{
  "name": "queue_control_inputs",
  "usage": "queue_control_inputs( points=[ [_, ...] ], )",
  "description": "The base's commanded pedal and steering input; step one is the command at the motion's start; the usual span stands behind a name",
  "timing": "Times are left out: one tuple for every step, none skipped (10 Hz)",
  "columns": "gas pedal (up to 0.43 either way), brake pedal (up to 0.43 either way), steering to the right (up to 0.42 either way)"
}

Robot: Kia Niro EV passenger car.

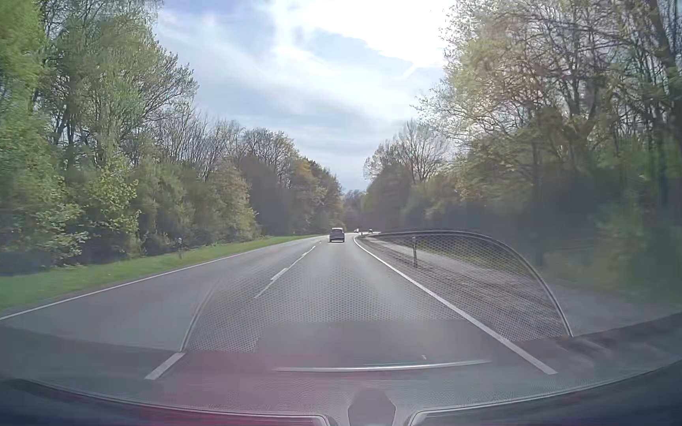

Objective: Follow the waypoints while adhering to traffic rules and regulations

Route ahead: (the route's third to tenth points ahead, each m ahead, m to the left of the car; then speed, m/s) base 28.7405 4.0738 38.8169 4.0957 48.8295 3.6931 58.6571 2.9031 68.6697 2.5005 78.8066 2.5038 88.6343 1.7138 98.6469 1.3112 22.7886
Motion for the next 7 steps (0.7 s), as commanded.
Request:
queue_control_inputs(
  points=[
    [0.138,0.0,-0.003],
    [0.138,0.0,-0.004],
    [0.138,0.0,-0.004],
    [0.138,0.0,-0.004],
    [0.138,0.0,-0.004],
    [0.138,0.0,-0.003],
    [0.138,0.0,-0.004]
  ],
)
